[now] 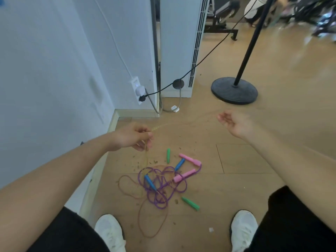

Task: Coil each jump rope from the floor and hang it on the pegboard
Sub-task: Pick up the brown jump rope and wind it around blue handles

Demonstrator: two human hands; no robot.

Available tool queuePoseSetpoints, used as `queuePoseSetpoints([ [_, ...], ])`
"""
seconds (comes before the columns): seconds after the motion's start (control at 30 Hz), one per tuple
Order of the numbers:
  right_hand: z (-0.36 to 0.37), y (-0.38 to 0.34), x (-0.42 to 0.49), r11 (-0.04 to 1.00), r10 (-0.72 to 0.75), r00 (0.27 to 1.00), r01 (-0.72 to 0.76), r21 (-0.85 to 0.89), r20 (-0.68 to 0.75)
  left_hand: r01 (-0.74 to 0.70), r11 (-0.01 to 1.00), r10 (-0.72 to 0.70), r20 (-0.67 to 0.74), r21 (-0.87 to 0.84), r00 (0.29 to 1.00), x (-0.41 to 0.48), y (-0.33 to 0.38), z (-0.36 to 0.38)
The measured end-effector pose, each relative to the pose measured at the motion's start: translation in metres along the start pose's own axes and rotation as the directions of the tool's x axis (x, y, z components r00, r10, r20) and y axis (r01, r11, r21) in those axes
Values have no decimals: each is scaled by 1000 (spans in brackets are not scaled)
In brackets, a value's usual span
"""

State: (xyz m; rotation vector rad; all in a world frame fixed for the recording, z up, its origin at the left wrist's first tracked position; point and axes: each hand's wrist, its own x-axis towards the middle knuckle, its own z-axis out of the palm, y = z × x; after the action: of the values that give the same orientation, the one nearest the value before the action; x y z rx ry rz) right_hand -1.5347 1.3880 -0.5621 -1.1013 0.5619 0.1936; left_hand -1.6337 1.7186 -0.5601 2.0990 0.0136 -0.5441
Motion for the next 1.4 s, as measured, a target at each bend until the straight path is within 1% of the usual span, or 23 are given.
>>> queuePoseSetpoints([
  [0.1,10,22,-2,990,22,991,-4,-138,130,-73,969,46,-117,-234,992,-1,18,5],
  [0.17,22,36,-12,959,62,962,17,-282,266,-108,929,47,-176,-355,983,4,28,8],
  [0.2,28,41,-19,936,89,934,40,-349,346,-117,907,40,-193,-406,980,7,33,9],
  [0.23,33,46,-25,911,116,896,76,-406,429,-120,884,31,-200,-453,979,10,37,10],
  [0.27,39,51,-32,888,146,841,121,-444,520,-122,858,25,-197,-498,980,13,41,11],
  [0.33,49,63,-40,856,202,713,205,-474,672,-129,809,28,-182,-574,983,17,48,13],
  [0.37,53,68,-43,844,224,657,239,-480,720,-133,787,27,-183,-603,983,18,51,13],
  [0.4,56,73,-44,832,239,618,267,-486,749,-140,771,20,-196,-621,980,20,53,13],
  [0.43,57,78,-43,814,243,597,303,-495,765,-151,762,11,-220,-630,975,21,55,12],
  [0.5,55,86,-39,760,238,604,372,-533,761,-182,751,-6,-282,-635,960,23,56,6],
  [0.6,47,92,-28,673,262,656,401,-621,708,-250,712,-59,-411,-656,910,26,50,-13],
  [0.67,40,94,-20,592,288,684,423,-686,670,-314,644,-171,-531,-698,830,31,39,-30],
  [0.73,33,94,-16,525,304,704,439,-729,642,-361,568,-320,-602,-740,732,37,25,-47],
  [0.77,31,93,-15,516,300,711,439,-735,635,-344,564,-380,-606,-751,699,39,18,-53],
  [0.8,30,92,-15,523,287,720,435,-733,632,-283,586,-418,-583,-759,696,42,11,-57],
  [0.9,32,84,-19,602,217,728,425,-676,651,0,693,-455,-437,-721,776,43,2,-46],
  [0.97,37,80,-23,653,171,725,425,-627,668,84,759,-427,-396,-646,813,43,4,-32],
  [1.03,39,77,-26,673,155,720,424,-606,676,108,836,-346,-363,-539,865,39,12,-17],
  [1.1,41,76,-27,668,163,717,425,-610,678,101,911,-234,-300,-400,925,35,20,-2],
  [1.17,41,73,-28,655,177,715,427,-624,676,46,969,-105,-237,-244,966,31,27,11],
  [1.27,41,63,-30,651,198,699,430,-625,687,-74,996,68,-111,-47,991,24,34,26],
  [1.33,40,56,-32,665,218,678,424,-615,702,-129,992,129,-39,-8,991,21,36,34],
  [1.4,38,51,-35,688,231,660,409,-600,715,-173,985,173,-7,-24,985,18,38,41],
])
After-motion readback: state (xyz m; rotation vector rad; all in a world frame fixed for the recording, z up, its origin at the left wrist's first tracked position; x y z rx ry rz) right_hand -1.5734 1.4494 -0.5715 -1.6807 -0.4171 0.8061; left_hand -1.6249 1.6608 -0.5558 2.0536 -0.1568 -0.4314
